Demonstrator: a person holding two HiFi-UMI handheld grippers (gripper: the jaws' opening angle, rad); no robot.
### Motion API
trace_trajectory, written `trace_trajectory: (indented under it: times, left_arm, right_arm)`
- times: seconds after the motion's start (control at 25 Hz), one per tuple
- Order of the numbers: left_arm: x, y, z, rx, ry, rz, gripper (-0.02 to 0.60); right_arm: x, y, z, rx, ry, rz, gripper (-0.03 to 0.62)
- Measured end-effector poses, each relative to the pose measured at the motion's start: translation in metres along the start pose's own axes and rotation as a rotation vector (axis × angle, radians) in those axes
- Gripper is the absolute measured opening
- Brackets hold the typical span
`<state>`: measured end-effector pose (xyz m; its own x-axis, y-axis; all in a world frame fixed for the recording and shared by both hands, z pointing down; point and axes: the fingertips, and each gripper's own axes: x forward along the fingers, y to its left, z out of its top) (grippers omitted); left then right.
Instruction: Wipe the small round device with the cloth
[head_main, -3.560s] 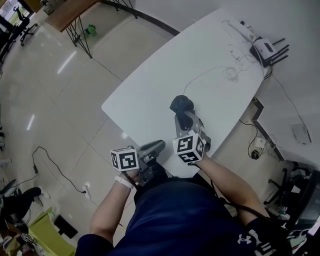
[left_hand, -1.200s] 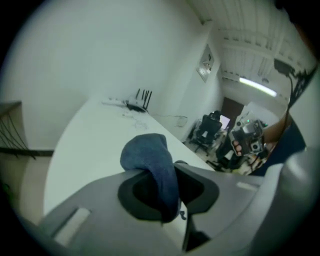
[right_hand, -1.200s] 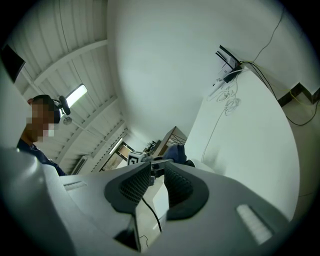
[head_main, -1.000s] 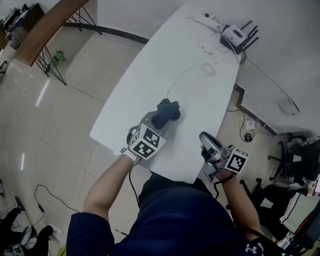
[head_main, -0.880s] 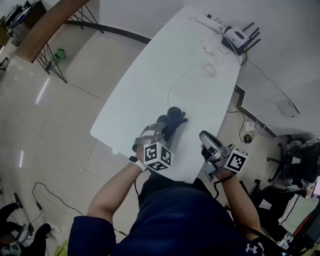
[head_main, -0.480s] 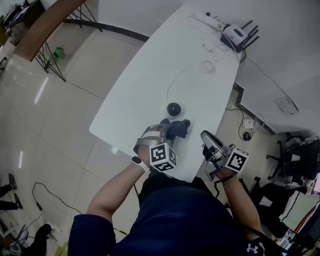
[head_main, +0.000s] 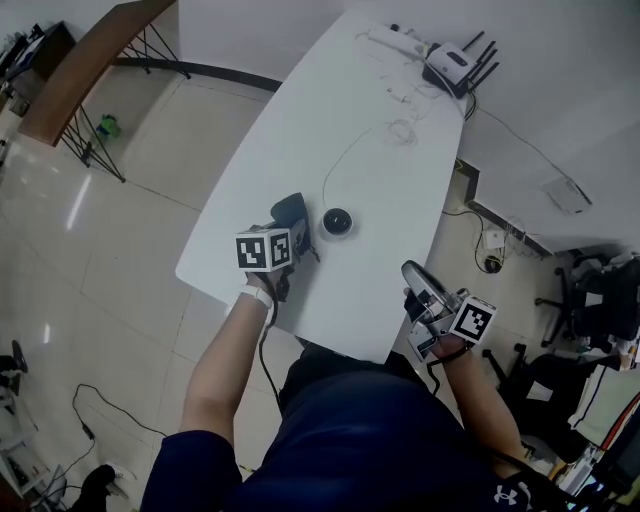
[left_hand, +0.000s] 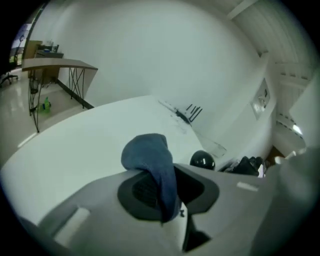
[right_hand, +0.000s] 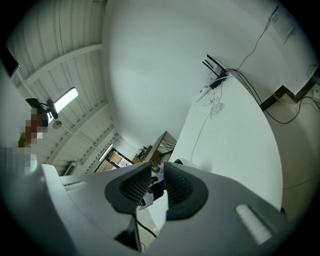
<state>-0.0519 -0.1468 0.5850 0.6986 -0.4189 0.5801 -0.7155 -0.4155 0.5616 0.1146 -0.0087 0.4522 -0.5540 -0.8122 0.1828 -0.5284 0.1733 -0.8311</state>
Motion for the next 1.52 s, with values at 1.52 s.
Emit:
trace_trajectory:
  times: [1.52]
  left_arm:
    - [0.022, -0.091, -0.097, 1.287, 0.456, 0.502, 0.063]
  right_arm:
    - [-0.047, -0.055, -0.004, 0.117, 0.088, 0.164, 0.081]
